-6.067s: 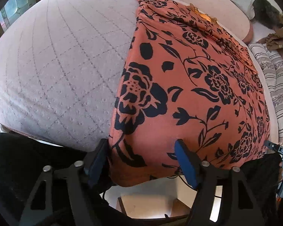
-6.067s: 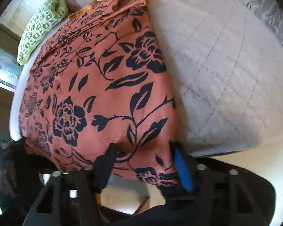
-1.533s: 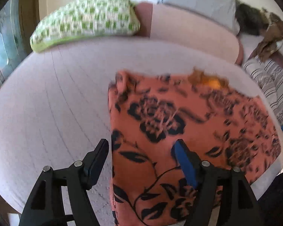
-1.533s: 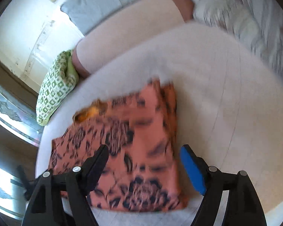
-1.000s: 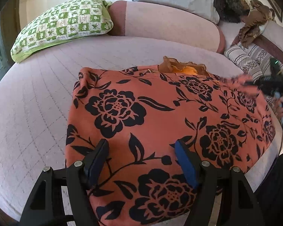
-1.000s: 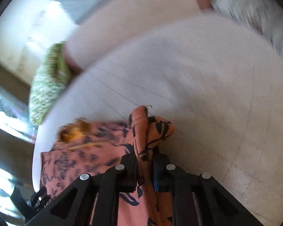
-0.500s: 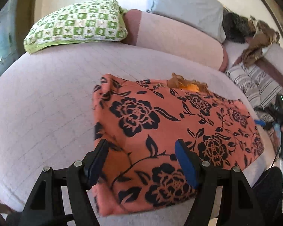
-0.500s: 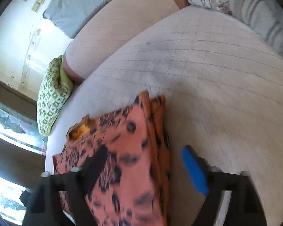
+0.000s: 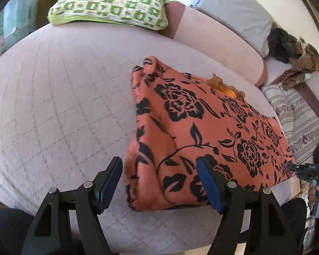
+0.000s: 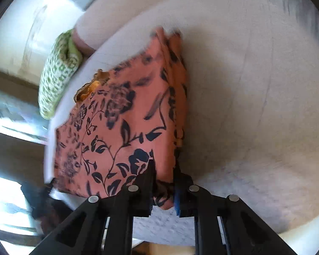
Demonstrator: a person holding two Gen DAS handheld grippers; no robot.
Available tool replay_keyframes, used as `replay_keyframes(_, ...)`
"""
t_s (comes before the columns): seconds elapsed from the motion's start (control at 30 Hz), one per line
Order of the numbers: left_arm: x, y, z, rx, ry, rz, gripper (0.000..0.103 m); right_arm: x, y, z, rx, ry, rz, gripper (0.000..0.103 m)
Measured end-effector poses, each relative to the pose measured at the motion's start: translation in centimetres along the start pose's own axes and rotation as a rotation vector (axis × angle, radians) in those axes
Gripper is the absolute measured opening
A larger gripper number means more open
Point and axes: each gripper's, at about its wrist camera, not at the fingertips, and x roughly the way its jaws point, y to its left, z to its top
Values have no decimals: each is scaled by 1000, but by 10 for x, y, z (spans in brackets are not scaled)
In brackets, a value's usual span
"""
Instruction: Fold small clothes
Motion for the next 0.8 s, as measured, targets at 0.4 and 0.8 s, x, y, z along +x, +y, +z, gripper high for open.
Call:
replay_keyframes(0.4, -18, 6, 0, -70, -31, -27, 73, -51, 17, -4, -57, -195, -172, 79)
replay_keyframes(0.8, 14, 29, -15, -194, 148, -61, 8, 29, 40, -14, -128, -60, -81, 83)
